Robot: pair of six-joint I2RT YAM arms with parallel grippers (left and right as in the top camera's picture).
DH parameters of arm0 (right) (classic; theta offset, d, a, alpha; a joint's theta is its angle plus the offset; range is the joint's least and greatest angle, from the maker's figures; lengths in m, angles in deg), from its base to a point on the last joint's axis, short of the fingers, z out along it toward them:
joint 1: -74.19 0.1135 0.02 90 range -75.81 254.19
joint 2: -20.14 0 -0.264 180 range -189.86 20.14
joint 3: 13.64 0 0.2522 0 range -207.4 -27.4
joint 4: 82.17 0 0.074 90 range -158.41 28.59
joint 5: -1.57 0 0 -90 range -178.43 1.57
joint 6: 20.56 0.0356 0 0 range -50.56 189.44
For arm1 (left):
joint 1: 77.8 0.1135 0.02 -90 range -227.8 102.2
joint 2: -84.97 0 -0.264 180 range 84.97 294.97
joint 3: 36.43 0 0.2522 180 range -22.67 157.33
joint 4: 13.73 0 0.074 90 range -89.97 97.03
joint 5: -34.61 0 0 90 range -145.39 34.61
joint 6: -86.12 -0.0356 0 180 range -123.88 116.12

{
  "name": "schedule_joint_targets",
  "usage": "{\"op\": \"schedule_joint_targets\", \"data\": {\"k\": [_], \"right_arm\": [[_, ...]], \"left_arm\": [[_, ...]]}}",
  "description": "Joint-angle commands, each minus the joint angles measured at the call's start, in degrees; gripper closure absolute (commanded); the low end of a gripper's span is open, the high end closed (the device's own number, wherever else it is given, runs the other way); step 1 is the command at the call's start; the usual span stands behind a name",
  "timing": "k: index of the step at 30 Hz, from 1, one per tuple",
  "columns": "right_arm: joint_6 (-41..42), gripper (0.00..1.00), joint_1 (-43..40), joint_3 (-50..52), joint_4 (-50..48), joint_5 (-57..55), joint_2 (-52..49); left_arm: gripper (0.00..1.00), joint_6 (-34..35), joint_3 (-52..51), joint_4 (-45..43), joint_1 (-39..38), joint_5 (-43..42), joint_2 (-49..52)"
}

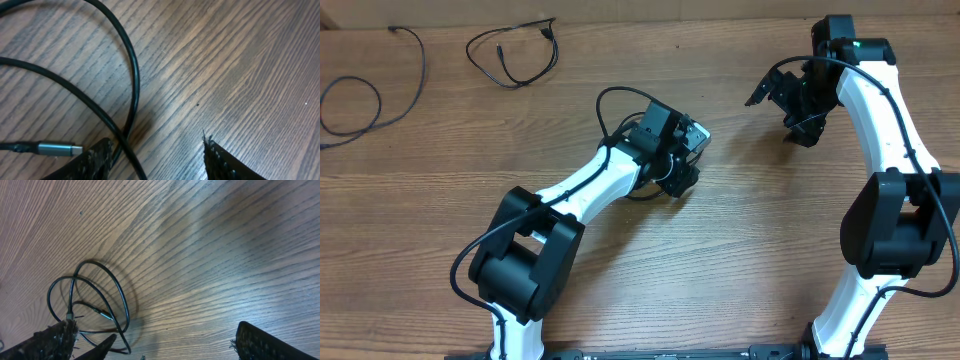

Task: Untangle cables

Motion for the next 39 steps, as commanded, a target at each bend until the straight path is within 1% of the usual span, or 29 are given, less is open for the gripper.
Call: {"op": "schedule_joint_targets", "data": {"k": [1, 4, 8, 9, 11, 12, 18, 19, 22, 24, 25, 27, 30, 32, 39], "right_arm": [[-0.22, 0.0, -0.22, -1.36, -0.26, 0.02, 2.1], [-0.22, 0.0, -0.22, -1.36, -0.26, 0.02, 2.1], [-0.22, 0.0, -0.22, -1.36, -0.26, 0.02, 2.1], [-0.22, 0.0, -0.22, -1.36, -0.26, 0.02, 2.1], [-0.22, 0.0, -0.22, -1.36, -0.26, 0.02, 2.1], [-0.22, 0.0, -0.22, -1.36, -0.26, 0.02, 2.1], [-0.22, 0.0, -0.22, -1.36, -0.26, 0.02, 2.1], [-0.22, 0.0, -0.22, -1.36, -0.26, 0.02, 2.1], [-0.22, 0.0, -0.22, -1.36, -0.26, 0.02, 2.1], [-0.22, 0.0, -0.22, -1.36, -0.26, 0.02, 2.1], [-0.22, 0.0, -0.22, -1.36, -0.26, 0.02, 2.1], [-0.22, 0.0, -0.22, -1.36, -0.26, 0.02, 2.1], [-0.22, 0.0, -0.22, -1.36, -0.26, 0.02, 2.1], [-0.22, 0.0, -0.22, -1.36, -0.26, 0.02, 2.1], [-0.22, 0.0, -0.22, -1.36, -0.26, 0.02, 2.1]], "left_arm": [[0.4, -0.66, -0.22, -0.2, -0.35, 3.23, 0.33], [0.41, -0.68, -0.26, 0.98, -0.35, 8.17, 0.83], [0.41, -0.68, -0.26, 0.61, -0.35, 8.87, 2.54], [0.45, -0.68, -0.26, 0.55, -0.39, 8.9, 2.97], [0.6, -0.66, -0.28, 0.44, -0.39, 8.85, 3.65], [0.63, -0.66, -0.26, 0.44, -0.39, 8.85, 3.93], [0.62, -0.72, -0.28, 0.63, -0.39, 8.74, 4.11], [0.64, -1.6, -0.28, 0.63, -0.39, 8.87, 4.13], [0.78, -3.04, -0.28, 0.85, -0.37, 8.94, 4.17], [0.93, -3.04, -0.28, 1.01, -0.33, 8.94, 4.17], [0.96, -3.02, -0.28, 1.09, -0.28, 9.18, 4.17], [0.96, -3.02, -0.26, 1.9, -0.22, 11.43, 4.09], [0.96, -2.27, 0.2, 5.57, 0.22, 19.61, 2.71], [0.96, -2.34, 0.72, 8.79, 0.98, 22.84, 0.68], [0.96, -2.32, 0.96, 19.74, 5.49, 26.95, -13.4]]}}
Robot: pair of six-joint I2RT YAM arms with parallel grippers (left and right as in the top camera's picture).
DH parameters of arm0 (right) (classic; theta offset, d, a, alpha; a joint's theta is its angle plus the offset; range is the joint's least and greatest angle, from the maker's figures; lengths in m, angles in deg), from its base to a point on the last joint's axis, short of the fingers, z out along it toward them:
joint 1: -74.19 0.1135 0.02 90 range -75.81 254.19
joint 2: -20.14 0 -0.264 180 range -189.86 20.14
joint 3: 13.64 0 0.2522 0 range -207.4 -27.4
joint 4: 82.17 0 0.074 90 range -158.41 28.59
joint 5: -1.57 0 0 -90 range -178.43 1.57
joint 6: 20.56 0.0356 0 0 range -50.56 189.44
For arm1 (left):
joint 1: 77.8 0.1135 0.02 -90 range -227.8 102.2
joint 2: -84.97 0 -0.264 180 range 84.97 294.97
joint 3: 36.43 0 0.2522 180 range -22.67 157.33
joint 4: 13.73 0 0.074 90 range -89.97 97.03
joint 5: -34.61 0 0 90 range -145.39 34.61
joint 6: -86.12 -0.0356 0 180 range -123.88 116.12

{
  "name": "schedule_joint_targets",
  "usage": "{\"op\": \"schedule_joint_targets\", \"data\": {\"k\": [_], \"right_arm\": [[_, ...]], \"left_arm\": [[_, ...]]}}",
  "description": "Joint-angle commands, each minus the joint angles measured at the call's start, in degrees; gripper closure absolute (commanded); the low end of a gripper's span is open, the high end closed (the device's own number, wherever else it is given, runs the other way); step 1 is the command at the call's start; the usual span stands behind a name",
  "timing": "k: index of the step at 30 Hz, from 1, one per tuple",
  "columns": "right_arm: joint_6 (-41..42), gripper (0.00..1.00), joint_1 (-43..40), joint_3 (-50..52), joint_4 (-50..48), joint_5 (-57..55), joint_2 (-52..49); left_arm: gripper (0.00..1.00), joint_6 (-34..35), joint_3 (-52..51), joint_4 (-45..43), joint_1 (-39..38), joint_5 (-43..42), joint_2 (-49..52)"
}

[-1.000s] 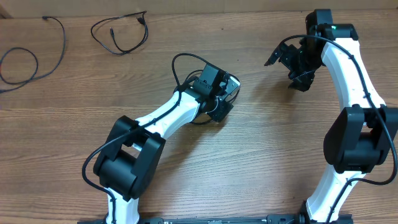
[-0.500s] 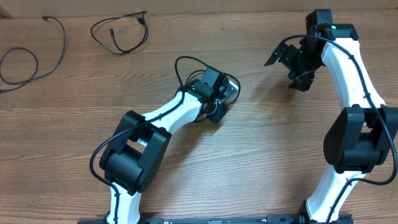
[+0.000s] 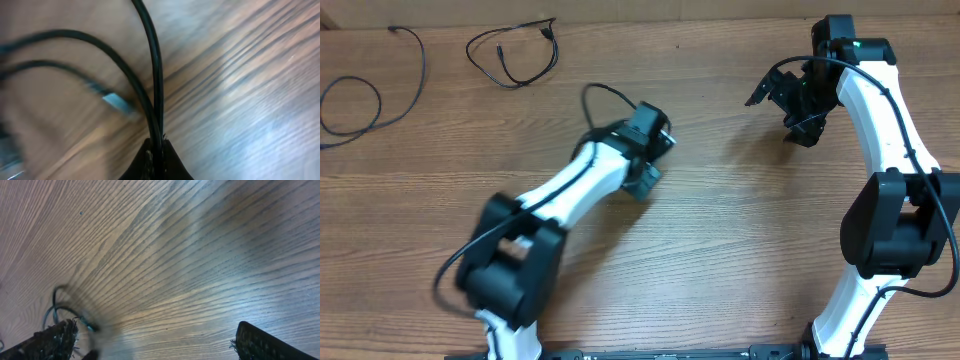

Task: Untangle cables

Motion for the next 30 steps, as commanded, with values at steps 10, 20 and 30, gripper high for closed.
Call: {"op": "schedule_joint_targets", "data": {"k": [10, 20, 30], "right_arm": [[-0.24, 0.0, -0.2, -1.36, -0.22, 0.02, 2.1], [-0.24, 0.0, -0.2, -1.36, -0.22, 0.02, 2.1], [-0.24, 0.0, -0.2, -1.36, -0.22, 0.02, 2.1]], "left_arm": [[0.96, 8.15, 0.66, 18.18, 19.3, 15.15, -25.88], [0.96, 22.6, 0.68, 23.45, 42.18, 28.83, -29.4], [0.96, 23.82, 0.59, 9.86, 46.1, 15.96, -27.04]]}}
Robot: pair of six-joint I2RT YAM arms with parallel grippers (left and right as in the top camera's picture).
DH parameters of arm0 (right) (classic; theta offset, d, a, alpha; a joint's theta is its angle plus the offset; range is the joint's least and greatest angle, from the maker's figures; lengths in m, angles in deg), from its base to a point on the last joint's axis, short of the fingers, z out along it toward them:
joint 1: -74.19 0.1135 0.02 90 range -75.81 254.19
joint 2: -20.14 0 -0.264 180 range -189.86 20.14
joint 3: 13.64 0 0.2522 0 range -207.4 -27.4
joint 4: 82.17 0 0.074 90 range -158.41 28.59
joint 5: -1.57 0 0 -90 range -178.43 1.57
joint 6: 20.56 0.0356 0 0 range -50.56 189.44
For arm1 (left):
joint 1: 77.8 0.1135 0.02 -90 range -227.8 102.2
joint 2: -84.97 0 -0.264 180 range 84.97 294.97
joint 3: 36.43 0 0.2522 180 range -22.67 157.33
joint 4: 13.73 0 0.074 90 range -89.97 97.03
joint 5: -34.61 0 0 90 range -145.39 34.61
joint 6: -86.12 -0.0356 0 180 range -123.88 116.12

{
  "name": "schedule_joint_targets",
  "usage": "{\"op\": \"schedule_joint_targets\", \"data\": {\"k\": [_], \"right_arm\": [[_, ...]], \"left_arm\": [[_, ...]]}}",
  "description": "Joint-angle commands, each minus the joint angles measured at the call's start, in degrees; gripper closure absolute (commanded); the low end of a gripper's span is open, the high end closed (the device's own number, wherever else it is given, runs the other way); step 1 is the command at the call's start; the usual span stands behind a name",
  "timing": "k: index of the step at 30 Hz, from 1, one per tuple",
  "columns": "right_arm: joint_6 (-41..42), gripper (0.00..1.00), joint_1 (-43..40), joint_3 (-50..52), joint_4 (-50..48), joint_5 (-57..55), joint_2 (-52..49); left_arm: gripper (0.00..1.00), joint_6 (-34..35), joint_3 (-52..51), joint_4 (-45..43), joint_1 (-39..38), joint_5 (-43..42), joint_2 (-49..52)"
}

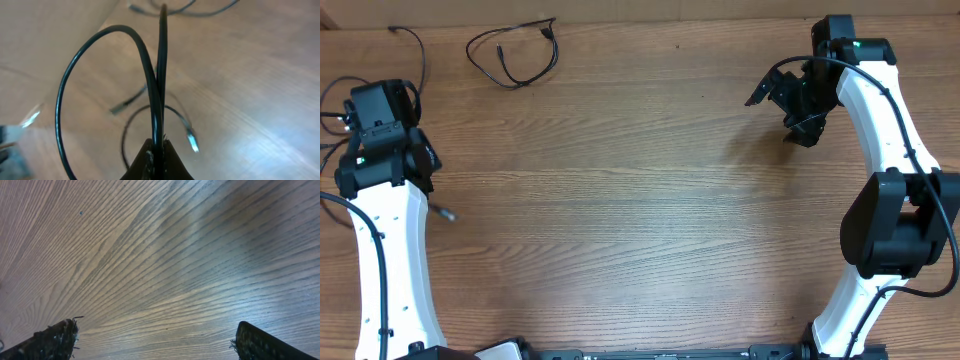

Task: Untangle cables

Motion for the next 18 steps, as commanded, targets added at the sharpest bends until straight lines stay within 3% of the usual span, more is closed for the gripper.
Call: {"op": "schedule_joint_targets", "data": {"k": [1, 4, 9, 18], "right_arm": [[-0.26, 0.0, -0.2, -1.36, -0.26, 0.02, 2.1], [-0.26, 0.0, -0.2, -1.36, -0.26, 0.02, 2.1], [-0.26, 0.0, -0.2, -1.36, -0.26, 0.02, 2.1], [-0.26, 0.0, -0.2, -1.36, -0.26, 0.02, 2.1]], "left_arm": [[0.96, 1.86, 0.48, -0.09, -0.13, -7.76, 1.66], [0.96, 3.21, 0.44, 2.82, -0.13, -9.57, 5.95], [0.96, 8.87, 0.44, 7.67, -0.13, -5.75, 14.95], [0.96, 16.37, 0.44, 11.02, -0.04, 13.57, 23.5]]}}
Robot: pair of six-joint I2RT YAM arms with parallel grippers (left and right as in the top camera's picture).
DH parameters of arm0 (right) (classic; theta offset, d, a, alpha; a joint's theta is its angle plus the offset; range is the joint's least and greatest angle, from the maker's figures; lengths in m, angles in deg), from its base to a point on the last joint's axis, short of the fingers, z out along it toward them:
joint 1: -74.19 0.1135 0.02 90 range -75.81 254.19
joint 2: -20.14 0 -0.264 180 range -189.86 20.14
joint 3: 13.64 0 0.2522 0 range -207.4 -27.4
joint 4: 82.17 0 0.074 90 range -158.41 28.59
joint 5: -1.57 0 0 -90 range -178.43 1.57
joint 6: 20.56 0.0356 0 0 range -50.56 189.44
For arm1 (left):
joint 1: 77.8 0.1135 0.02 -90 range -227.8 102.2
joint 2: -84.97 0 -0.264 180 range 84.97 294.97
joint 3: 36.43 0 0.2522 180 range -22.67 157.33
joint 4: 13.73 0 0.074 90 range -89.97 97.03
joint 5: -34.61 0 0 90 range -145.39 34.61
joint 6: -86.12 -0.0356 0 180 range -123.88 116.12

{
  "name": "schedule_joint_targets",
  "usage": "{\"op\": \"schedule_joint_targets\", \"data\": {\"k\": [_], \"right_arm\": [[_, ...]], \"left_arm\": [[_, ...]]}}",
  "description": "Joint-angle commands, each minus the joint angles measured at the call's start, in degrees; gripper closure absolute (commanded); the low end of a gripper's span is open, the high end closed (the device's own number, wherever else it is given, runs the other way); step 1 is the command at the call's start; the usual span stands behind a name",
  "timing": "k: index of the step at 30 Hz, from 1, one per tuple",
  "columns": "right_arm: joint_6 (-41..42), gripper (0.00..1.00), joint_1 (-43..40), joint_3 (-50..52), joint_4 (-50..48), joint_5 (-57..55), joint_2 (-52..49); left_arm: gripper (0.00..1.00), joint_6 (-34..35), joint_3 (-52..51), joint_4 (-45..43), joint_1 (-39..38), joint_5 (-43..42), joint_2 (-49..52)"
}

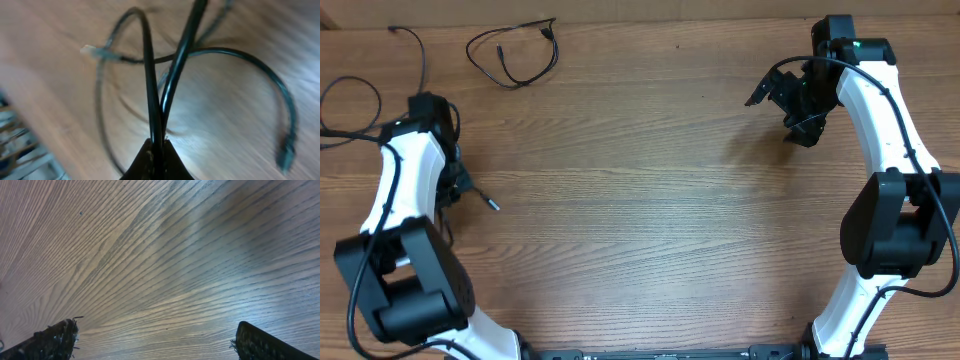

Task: Untangle cables

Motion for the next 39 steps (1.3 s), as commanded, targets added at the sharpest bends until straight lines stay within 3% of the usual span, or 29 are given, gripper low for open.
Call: {"op": "schedule_joint_targets", "data": {"k": [1, 4, 12, 13, 16, 17, 21, 27, 30, 31, 39], "right_arm": [[-0.26, 0.0, -0.2, -1.36, -0.24, 0.0, 2.1], [-0.26, 0.0, -0.2, -1.36, -0.24, 0.0, 2.1], [-0.26, 0.0, -0.2, -1.36, -0.26, 0.0, 2.1], [-0.26, 0.0, -0.2, -1.36, -0.24, 0.0, 2.08], [-0.26, 0.0, -0.2, -1.36, -0.24, 0.0, 2.1], [-0.26, 0.0, -0.2, -1.36, -0.24, 0.0, 2.08], [-0.26, 0.0, -0.2, -1.36, -0.24, 0.0, 2.1], [-0.26, 0.0, -0.2, -1.36, -0.24, 0.0, 2.1], [-0.26, 0.0, -0.2, -1.36, -0.24, 0.0, 2.1], [-0.26, 0.0, -0.2, -1.36, -0.24, 0.0, 2.1], [-0.26, 0.0, -0.2, -1.36, -0.26, 0.0, 2.1]], "left_arm": [[0.95, 5.42, 0.44, -0.24, 0.0, 14.12, 0.42], [0.91, 6.36, 1.07, -2.01, 0.0, 19.15, 0.37], [0.92, 0.24, 1.68, -8.24, -0.17, 19.52, 0.37], [0.86, 0.24, 1.68, -8.61, -0.2, 18.16, 0.37], [0.43, -0.52, 1.68, -9.18, -0.26, 12.76, 0.37], [0.34, -1.55, 1.88, -9.64, -0.28, 10.97, 0.37], [0.16, -6.62, 6.45, -8.02, -0.92, 4.31, 0.37], [0.12, -14.12, 20.98, -1.73, -3.76, -15.5, 0.37], [0.0, -17.09, 27.82, -0.28, -6.27, -28.13, 0.37], [0.0, -18.01, 29.81, -0.07, -7.19, -31.28, 0.37], [0.0, -21.14, 41.38, 5.73, -13.64, -34.71, -1.01]]}}
